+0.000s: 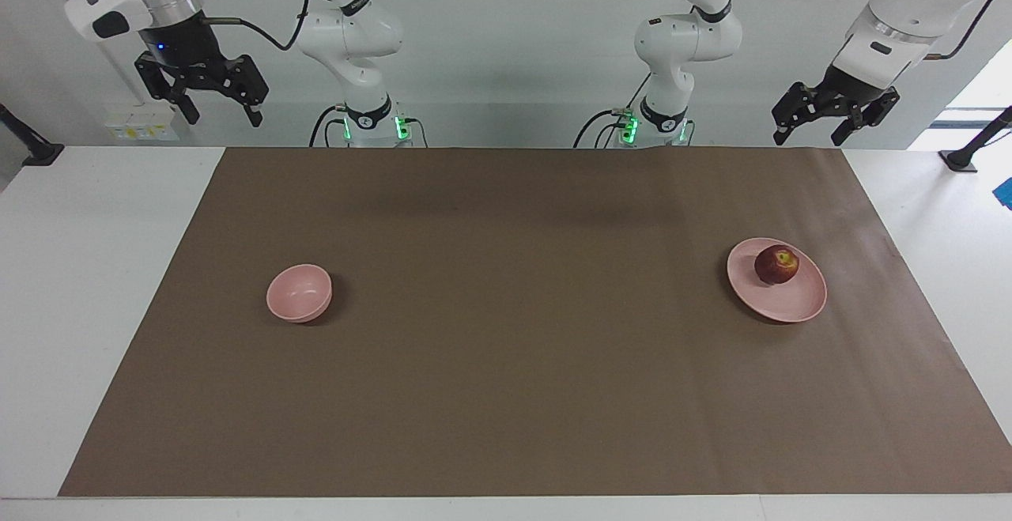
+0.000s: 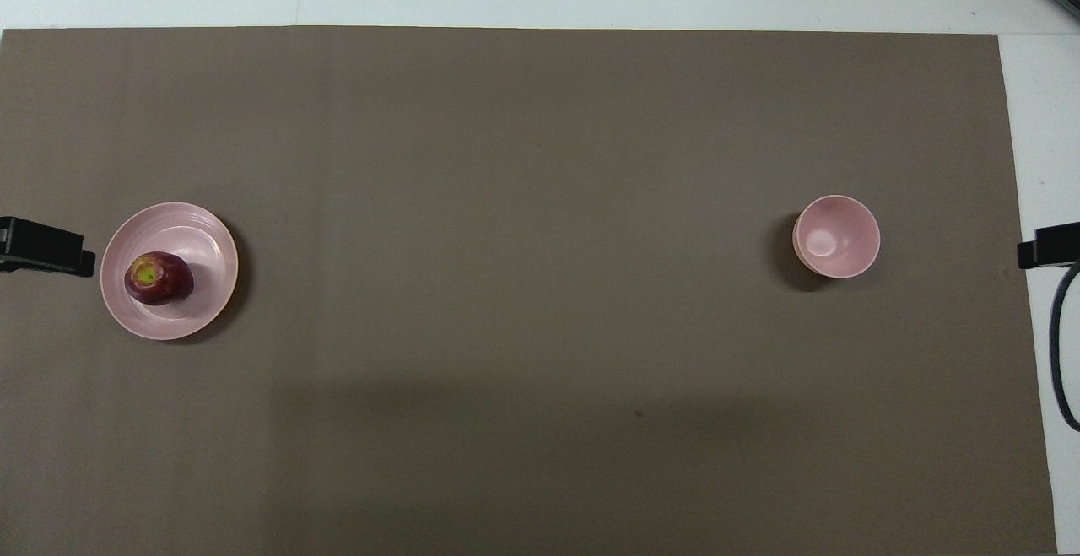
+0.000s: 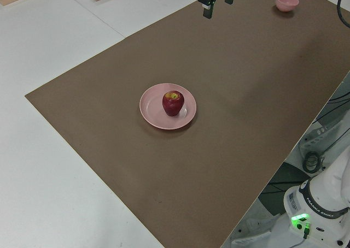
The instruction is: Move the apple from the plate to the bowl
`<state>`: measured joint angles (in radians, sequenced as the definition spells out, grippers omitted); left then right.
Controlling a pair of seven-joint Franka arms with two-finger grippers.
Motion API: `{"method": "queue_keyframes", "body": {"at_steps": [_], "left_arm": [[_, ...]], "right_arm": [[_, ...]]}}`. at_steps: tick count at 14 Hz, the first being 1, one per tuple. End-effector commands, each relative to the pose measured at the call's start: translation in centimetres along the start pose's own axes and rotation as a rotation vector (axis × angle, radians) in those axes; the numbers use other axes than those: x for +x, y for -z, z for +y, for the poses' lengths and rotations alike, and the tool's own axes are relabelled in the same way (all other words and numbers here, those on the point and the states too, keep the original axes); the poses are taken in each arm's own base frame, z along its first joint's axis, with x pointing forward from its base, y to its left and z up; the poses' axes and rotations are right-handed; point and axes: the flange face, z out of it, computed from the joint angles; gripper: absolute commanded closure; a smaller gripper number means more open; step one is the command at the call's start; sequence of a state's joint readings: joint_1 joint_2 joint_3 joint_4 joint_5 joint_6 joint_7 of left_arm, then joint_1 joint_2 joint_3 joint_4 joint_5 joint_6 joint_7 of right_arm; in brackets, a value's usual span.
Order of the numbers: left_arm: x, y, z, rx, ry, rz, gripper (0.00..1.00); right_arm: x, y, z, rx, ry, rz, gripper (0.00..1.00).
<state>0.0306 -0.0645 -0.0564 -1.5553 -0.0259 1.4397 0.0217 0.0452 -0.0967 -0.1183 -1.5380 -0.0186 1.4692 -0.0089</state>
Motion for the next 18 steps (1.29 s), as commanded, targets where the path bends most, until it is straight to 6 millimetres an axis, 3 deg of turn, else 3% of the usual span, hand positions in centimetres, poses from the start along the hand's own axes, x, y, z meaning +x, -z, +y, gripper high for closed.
{"method": "queue_keyframes", "body": {"at_steps": [1, 12, 18], "left_arm": [[-0.6, 0.1, -0.2, -0.001, 0.000, -0.013, 0.00], [-0.5, 0.2, -0.1, -0.001, -0.011, -0.016, 0.00], [-0.9, 0.1, -1.2, -0.003, 0.009, -0.028, 0.00]], "right_arm": [[-0.2, 0.4, 0.4, 0.008, -0.021, 0.010, 0.00], [-0.4, 0.5, -0.4, 0.020, -0.007, 0.006, 0.00], [-0.5, 0.4, -0.8, 0.022, 0.005, -0.002, 0.00]]}}
